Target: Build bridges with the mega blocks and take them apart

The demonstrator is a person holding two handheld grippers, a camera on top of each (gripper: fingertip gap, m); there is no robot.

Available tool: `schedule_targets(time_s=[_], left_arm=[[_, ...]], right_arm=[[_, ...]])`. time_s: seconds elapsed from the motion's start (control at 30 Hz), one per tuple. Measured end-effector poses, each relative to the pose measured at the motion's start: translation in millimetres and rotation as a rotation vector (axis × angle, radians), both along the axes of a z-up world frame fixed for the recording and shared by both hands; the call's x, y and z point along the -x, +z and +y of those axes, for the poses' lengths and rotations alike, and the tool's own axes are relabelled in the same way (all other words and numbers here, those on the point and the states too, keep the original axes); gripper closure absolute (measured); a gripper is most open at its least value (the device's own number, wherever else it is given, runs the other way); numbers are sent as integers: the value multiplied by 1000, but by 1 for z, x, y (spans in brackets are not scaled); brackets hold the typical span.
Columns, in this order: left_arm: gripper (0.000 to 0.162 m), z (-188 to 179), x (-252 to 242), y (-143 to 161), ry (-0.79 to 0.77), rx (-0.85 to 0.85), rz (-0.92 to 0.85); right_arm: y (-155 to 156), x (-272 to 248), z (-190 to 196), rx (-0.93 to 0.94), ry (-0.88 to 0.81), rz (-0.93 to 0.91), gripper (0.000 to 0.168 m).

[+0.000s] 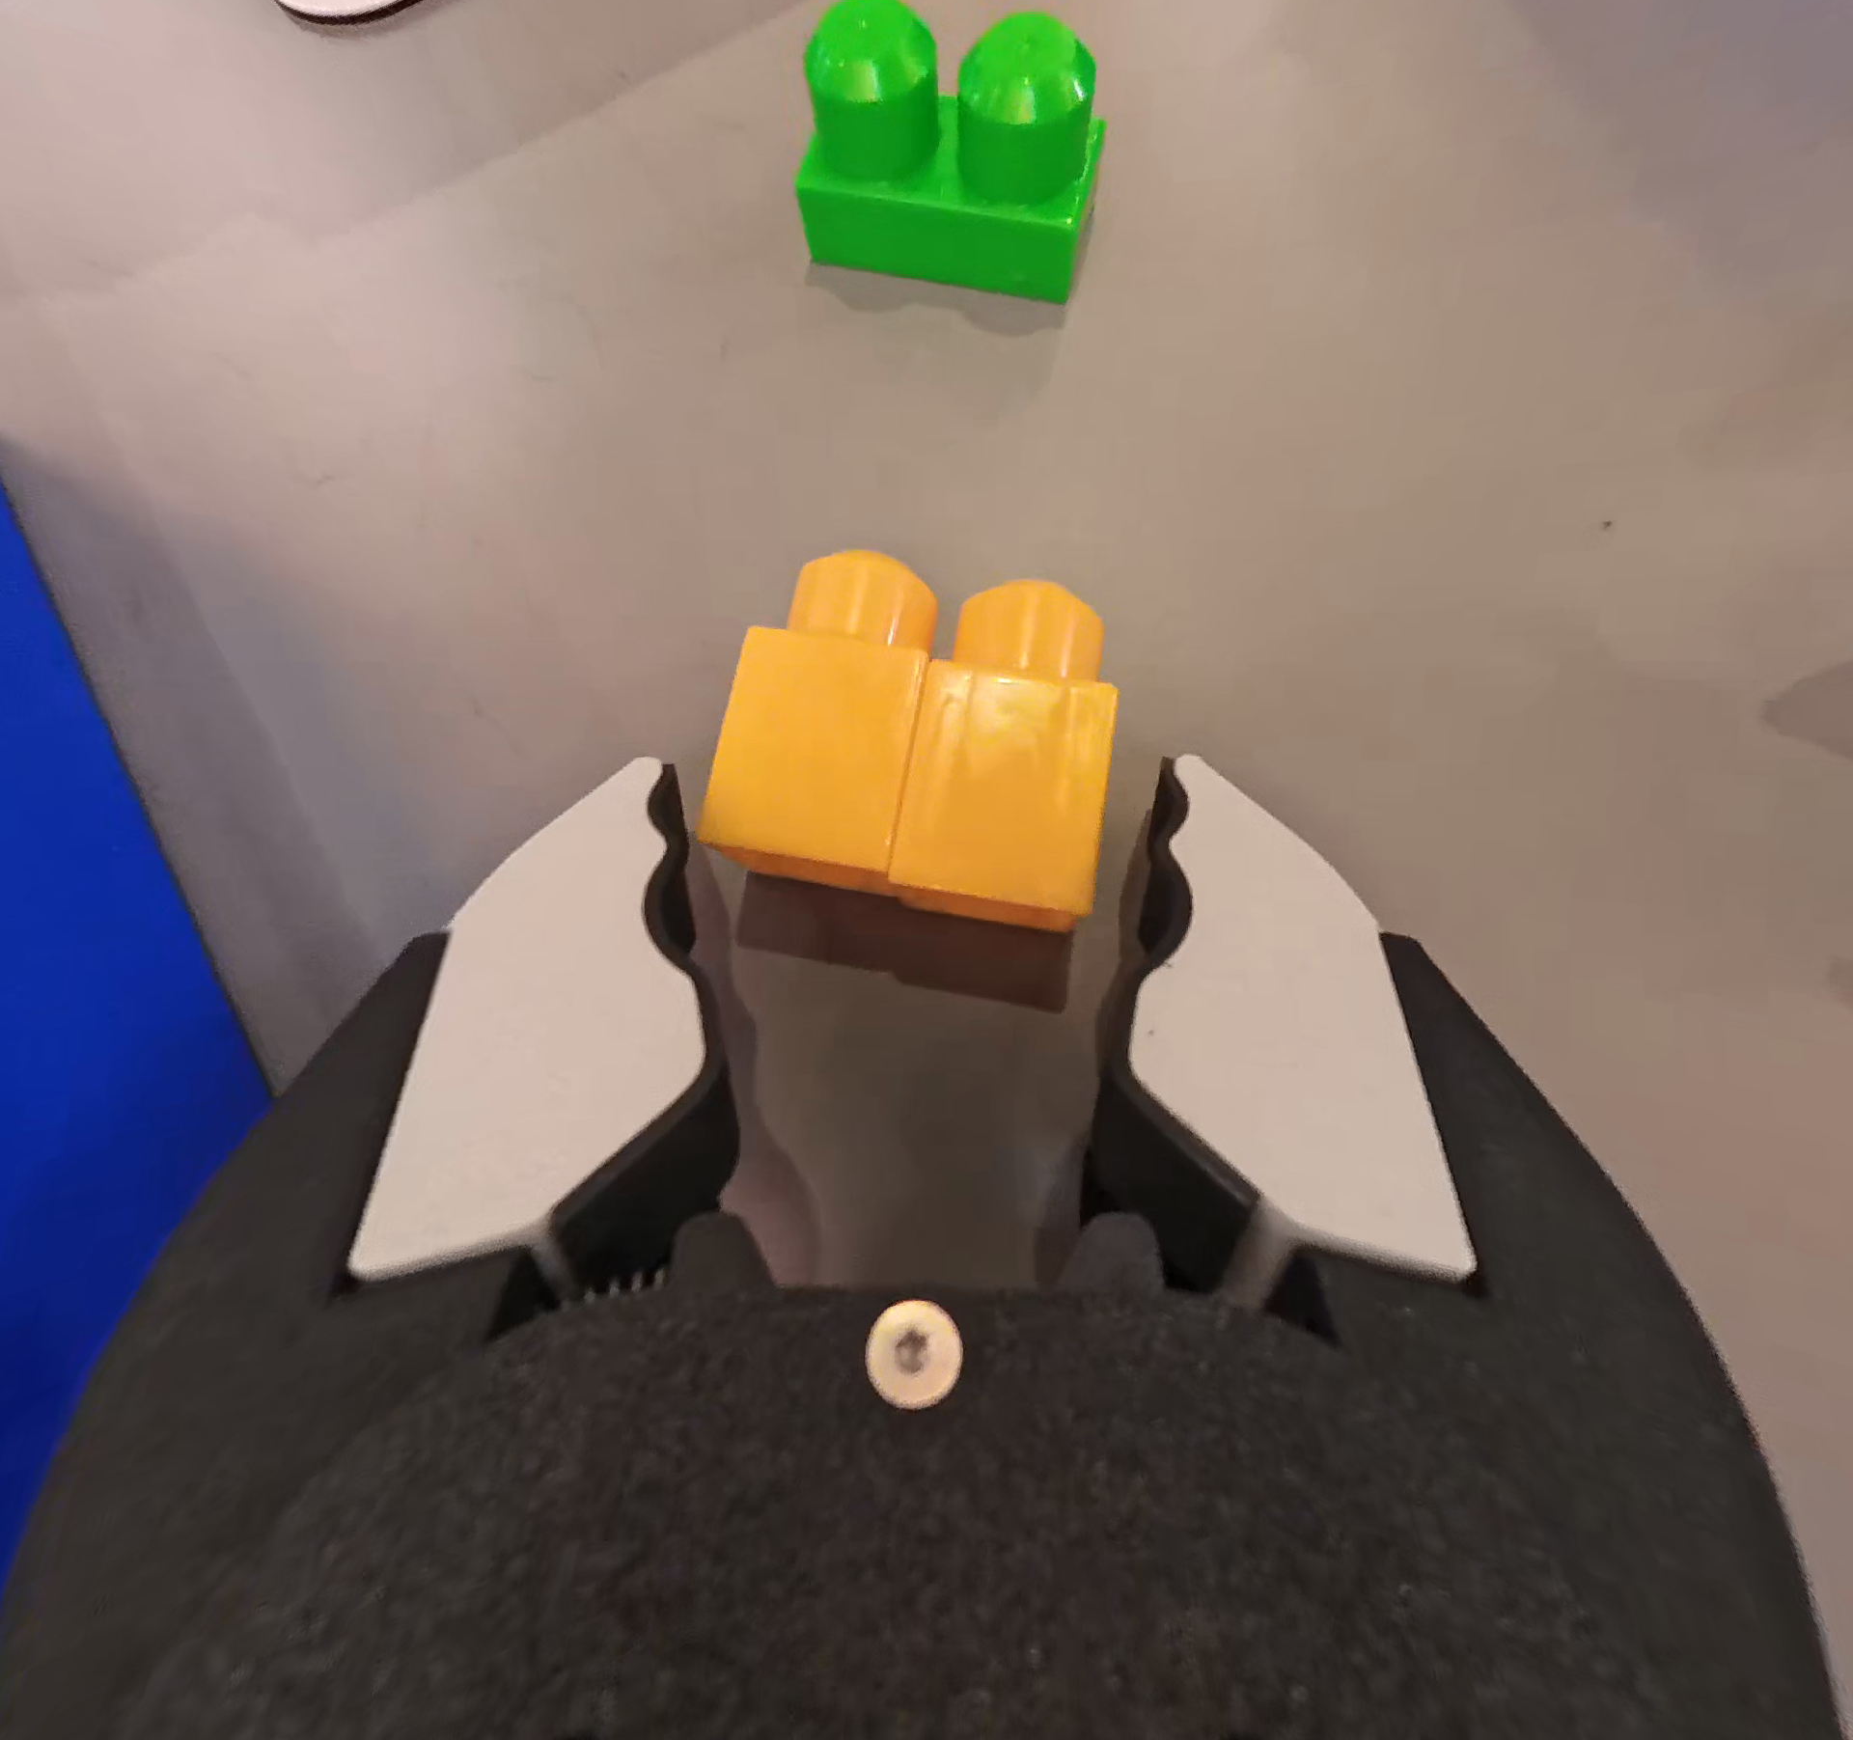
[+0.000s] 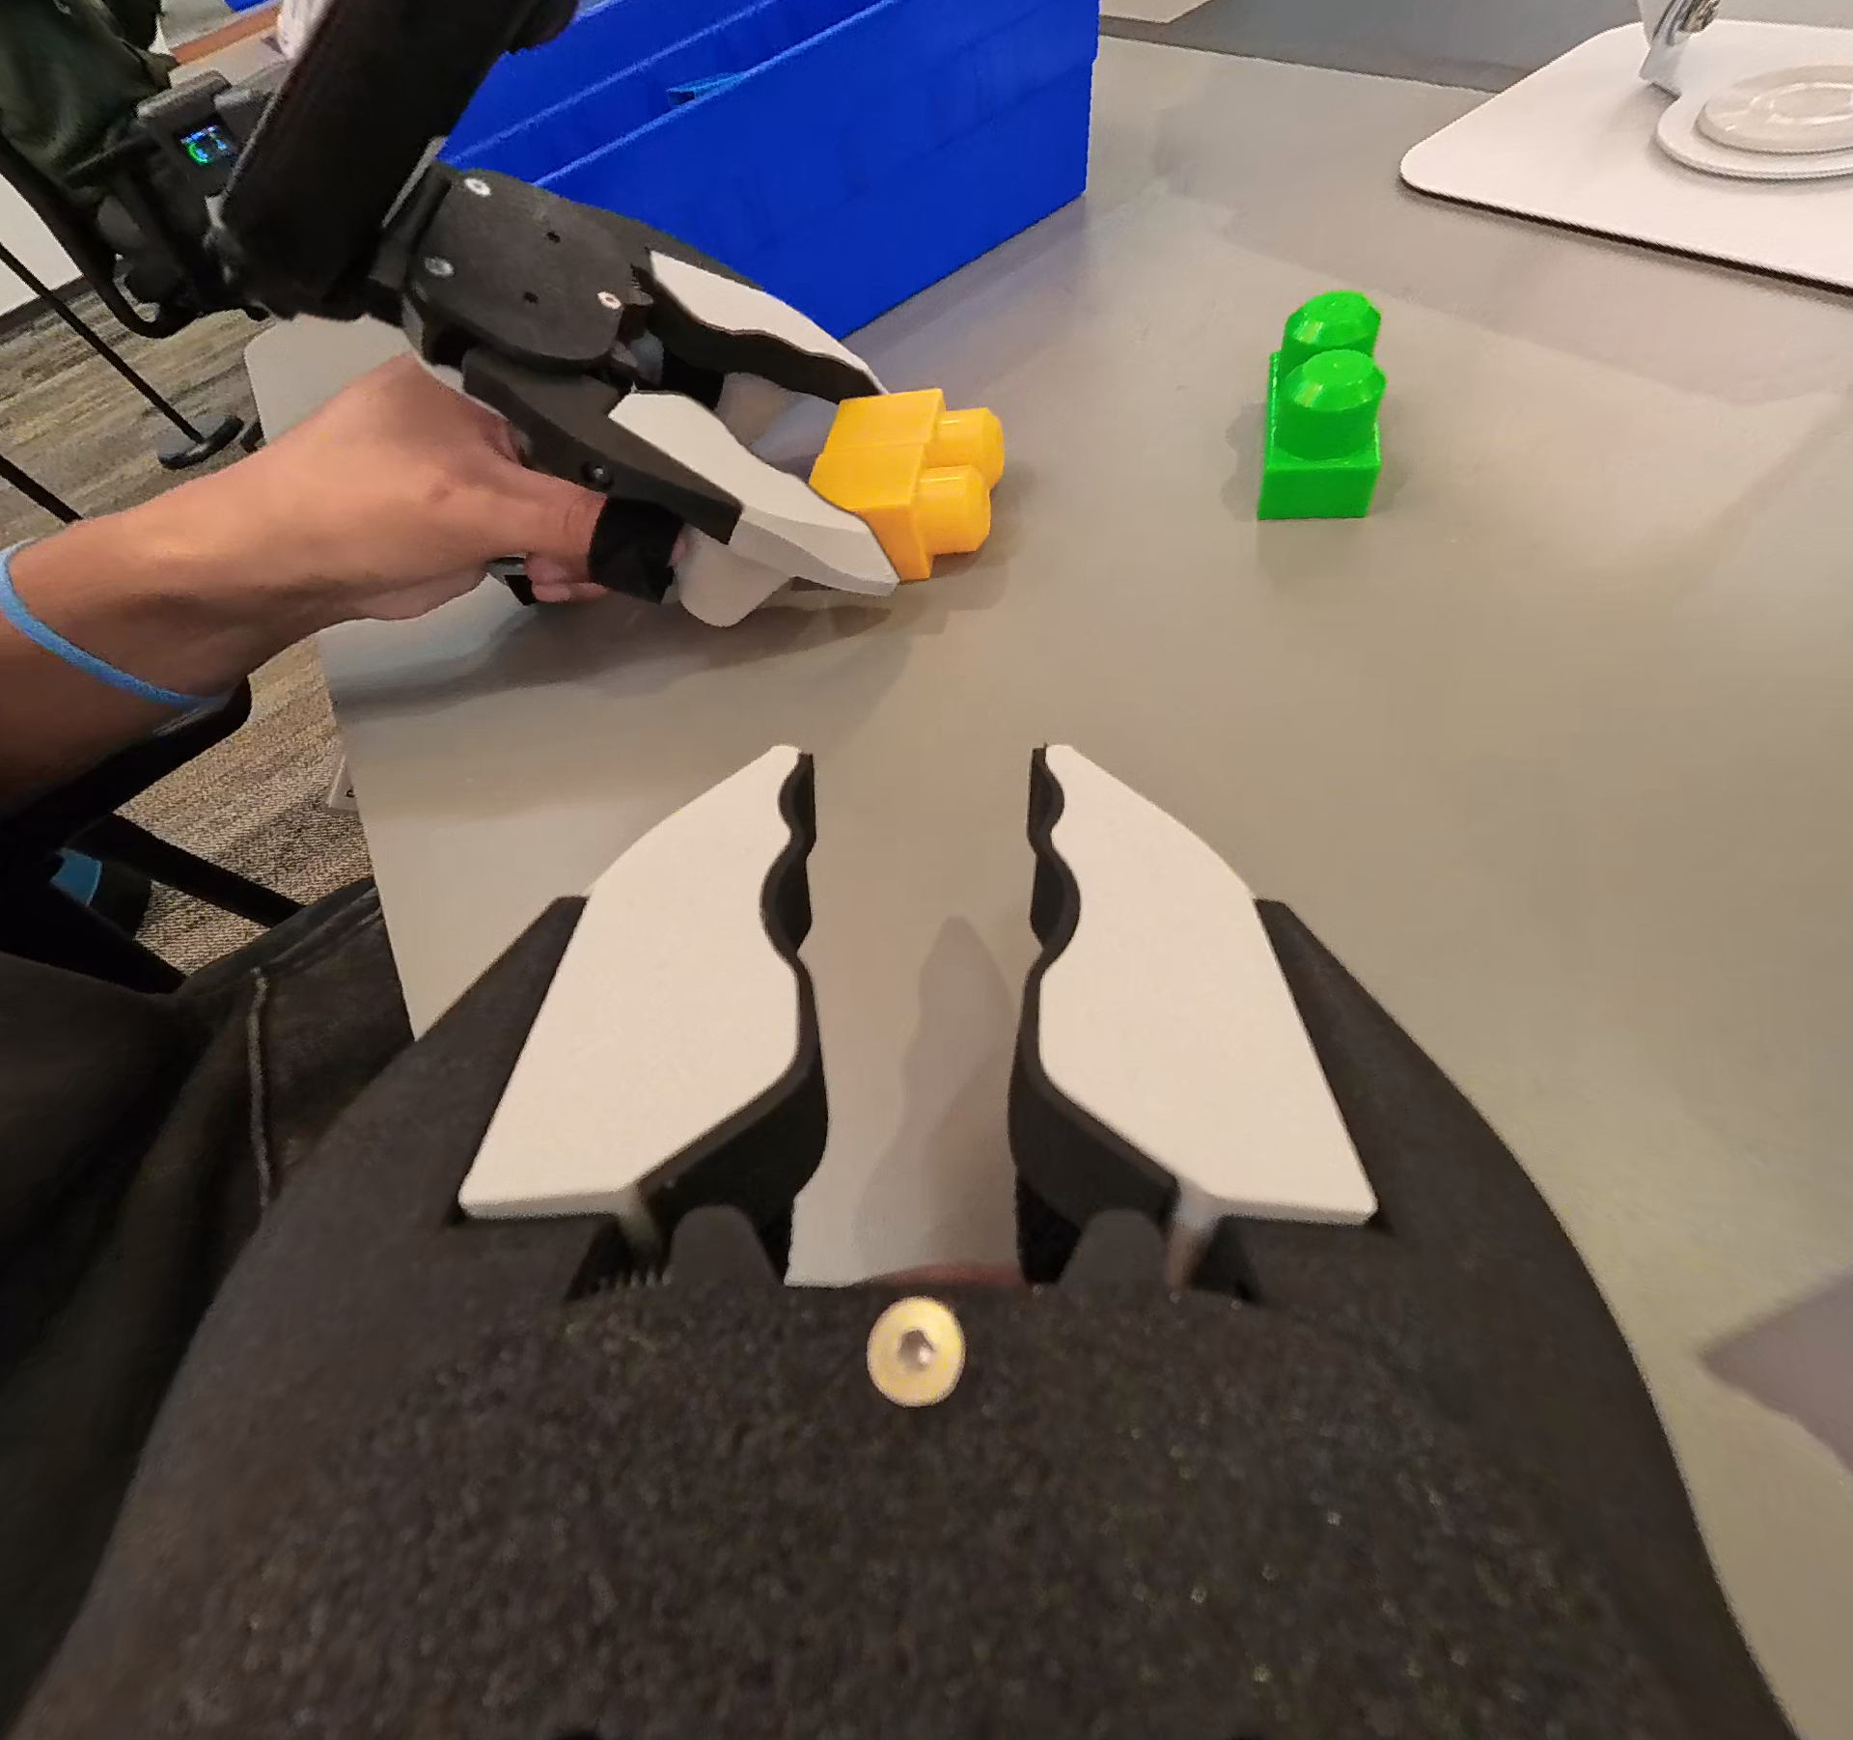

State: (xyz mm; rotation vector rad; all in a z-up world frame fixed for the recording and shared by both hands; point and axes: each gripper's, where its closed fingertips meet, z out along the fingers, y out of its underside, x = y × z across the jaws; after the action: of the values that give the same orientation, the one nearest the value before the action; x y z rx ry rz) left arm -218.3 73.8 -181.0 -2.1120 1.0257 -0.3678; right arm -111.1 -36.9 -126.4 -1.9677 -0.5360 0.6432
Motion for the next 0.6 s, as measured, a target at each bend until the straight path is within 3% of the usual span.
schedule_targets(time_s=[0.1,0.6], left_arm=[[86,0,0,-3,-14,23,3],[87,-4,1,-3,-47,26,13]], right_arm=[[0,0,0,3,0,5,128],[0,1,0,3,2,3,128]])
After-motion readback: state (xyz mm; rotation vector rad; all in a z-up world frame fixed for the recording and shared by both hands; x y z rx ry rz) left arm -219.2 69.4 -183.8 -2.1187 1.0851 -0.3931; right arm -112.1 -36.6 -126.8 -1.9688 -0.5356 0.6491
